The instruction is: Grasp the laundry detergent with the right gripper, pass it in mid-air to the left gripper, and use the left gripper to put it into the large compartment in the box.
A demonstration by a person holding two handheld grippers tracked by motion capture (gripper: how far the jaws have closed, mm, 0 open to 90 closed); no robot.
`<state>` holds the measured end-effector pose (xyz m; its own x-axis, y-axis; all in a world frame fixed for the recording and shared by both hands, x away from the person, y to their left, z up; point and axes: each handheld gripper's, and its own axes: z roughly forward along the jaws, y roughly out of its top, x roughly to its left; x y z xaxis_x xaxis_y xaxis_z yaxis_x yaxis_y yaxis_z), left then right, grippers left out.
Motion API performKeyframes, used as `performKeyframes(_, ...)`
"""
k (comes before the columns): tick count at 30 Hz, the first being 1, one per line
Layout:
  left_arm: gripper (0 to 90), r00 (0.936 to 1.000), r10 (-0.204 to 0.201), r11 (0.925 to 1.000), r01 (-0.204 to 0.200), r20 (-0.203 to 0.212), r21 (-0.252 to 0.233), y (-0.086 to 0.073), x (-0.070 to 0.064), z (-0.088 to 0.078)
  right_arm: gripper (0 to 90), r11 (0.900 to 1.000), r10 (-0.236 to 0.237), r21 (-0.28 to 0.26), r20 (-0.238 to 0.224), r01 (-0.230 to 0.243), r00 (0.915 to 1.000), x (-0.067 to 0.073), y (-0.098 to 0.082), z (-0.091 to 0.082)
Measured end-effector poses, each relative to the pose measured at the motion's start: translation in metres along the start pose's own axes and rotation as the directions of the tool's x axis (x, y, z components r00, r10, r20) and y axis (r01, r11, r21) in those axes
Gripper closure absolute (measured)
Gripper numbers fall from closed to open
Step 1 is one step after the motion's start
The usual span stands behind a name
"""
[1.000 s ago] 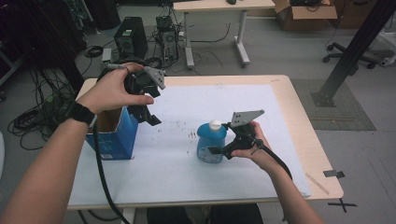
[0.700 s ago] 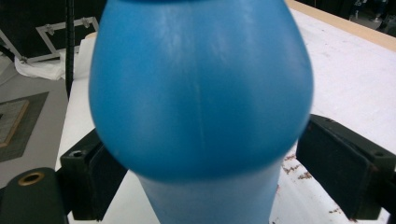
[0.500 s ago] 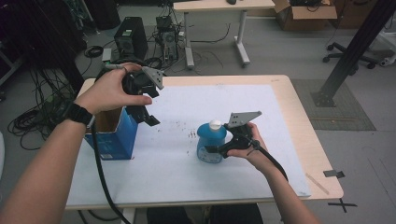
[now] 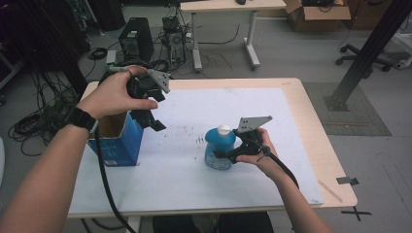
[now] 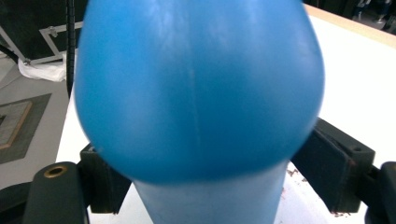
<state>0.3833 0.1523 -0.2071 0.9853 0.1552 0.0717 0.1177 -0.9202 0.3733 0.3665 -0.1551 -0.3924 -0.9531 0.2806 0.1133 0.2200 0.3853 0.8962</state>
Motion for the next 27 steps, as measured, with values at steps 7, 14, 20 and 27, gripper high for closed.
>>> performKeyframes(7, 3.7, 1.0000, -0.001, 1.0000, 0.001, 0.000, -0.001, -0.0003, 0.0001, 0.0000, 23.1, 1.000, -0.006, -0.006, 0.002, 0.006, 1.0000, 0.0004, -0.0006, 0.0003)
performKeyframes(14, 3.7, 1.0000, -0.001, 1.0000, 0.001, -0.002, -0.002, -0.0006, -0.0006, -0.0008, 26.2, 1.000, -0.011, -0.011, 0.001, 0.011, 0.9999, 0.0007, 0.0000, -0.0010)
performKeyframes(20, 3.7, 1.0000, -0.001, 1.0000, 0.001, -0.001, -0.001, -0.0002, -0.0010, -0.0009, 28.0, 1.000, -0.011, -0.011, 0.000, 0.011, 0.9999, 0.0010, -0.0004, -0.0010)
performKeyframes(27, 3.8, 1.0000, -0.002, 1.0000, 0.002, -0.002, -0.001, 0.0002, -0.0012, -0.0009, 31.7, 1.000, -0.020, -0.013, -0.001, 0.020, 0.9998, 0.0013, -0.0001, -0.0018)
